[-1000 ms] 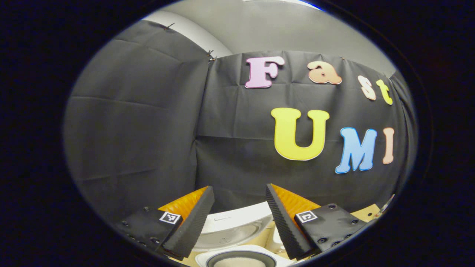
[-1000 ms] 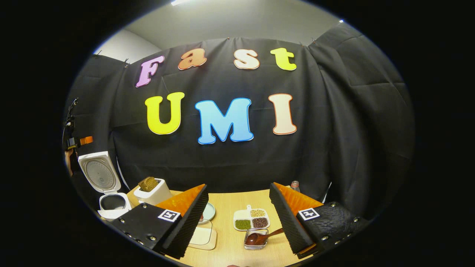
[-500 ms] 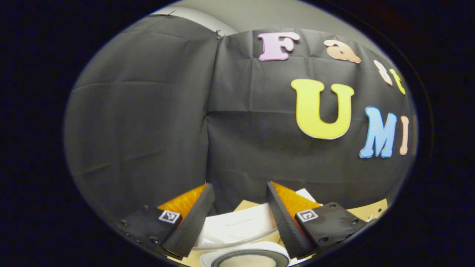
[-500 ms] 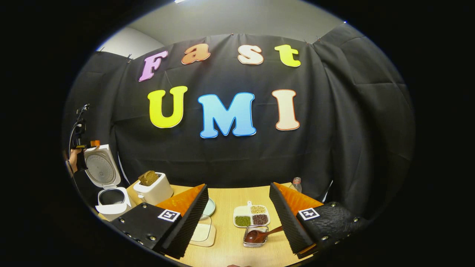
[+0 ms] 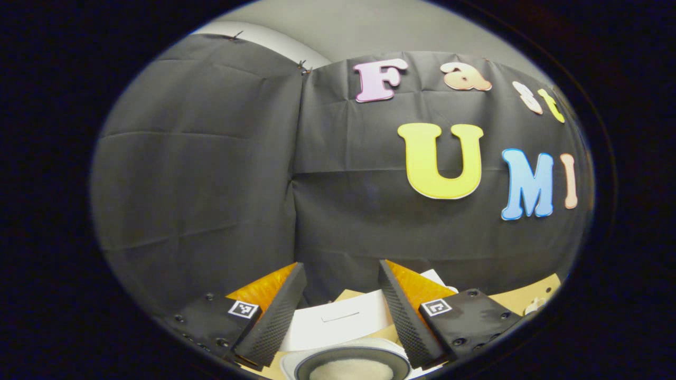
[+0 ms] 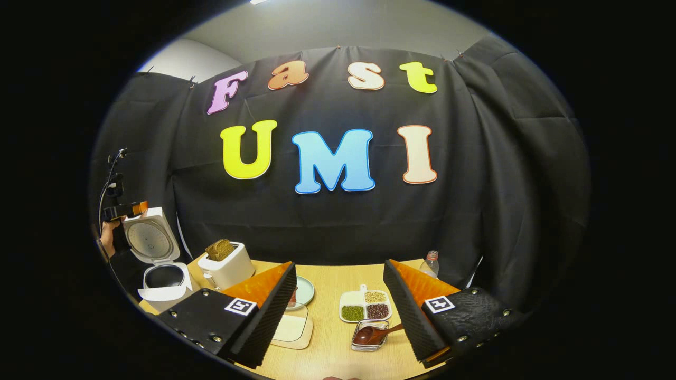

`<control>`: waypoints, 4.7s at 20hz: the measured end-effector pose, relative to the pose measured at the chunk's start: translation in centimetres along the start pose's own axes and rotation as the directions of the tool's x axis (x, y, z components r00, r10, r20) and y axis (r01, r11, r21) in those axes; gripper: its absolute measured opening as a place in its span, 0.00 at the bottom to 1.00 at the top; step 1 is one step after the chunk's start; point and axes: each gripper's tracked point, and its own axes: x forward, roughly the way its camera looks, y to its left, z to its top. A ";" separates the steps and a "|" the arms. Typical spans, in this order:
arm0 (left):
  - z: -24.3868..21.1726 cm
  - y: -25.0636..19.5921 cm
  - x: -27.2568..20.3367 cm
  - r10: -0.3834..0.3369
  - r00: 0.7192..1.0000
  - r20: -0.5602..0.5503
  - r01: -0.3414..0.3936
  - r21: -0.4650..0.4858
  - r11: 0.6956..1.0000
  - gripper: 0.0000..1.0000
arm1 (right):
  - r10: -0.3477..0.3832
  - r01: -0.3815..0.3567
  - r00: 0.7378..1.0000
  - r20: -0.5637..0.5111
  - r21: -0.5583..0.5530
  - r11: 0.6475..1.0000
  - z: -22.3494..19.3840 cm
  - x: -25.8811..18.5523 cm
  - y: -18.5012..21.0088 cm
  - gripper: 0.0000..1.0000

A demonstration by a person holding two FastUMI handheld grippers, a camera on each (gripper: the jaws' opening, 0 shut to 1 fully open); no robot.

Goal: Close the left gripper, press the button to open the rice cooker; take a wooden spoon from the chopstick holder with the right hand, scoop a spoonful of rice and pour it into the rice cooker, then put the wooden spoon back into the chopstick holder.

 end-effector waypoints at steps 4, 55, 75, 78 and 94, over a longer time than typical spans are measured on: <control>-1.6 -2.0 -3.0 -0.019 1.000 0.016 0.018 0.015 1.000 0.92 | 0.019 -0.019 1.000 -0.003 -0.010 1.000 0.0 -0.2 0.5 1.00; -23.0 -5.9 -13.8 -0.049 0.943 -0.329 0.049 -0.008 0.999 1.00 | 0.024 -0.023 1.000 -0.015 0.023 0.999 -0.9 -4.3 -0.6 1.00; 4.3 -18.5 -25.6 -0.289 0.948 0.136 0.296 -0.036 0.954 1.00 | -0.016 0.009 0.987 0.161 0.049 0.999 6.7 -7.5 -0.6 1.00; 6.6 -22.0 -29.3 -0.343 0.925 0.162 0.356 -0.059 0.933 0.97 | -0.007 -0.002 0.985 0.174 0.050 0.999 8.0 -8.1 0.7 1.00; 7.5 -25.7 -33.0 -0.445 0.877 0.179 0.452 0.005 0.892 0.97 | 0.010 -0.014 0.984 0.179 0.020 1.000 8.5 -8.7 4.3 1.00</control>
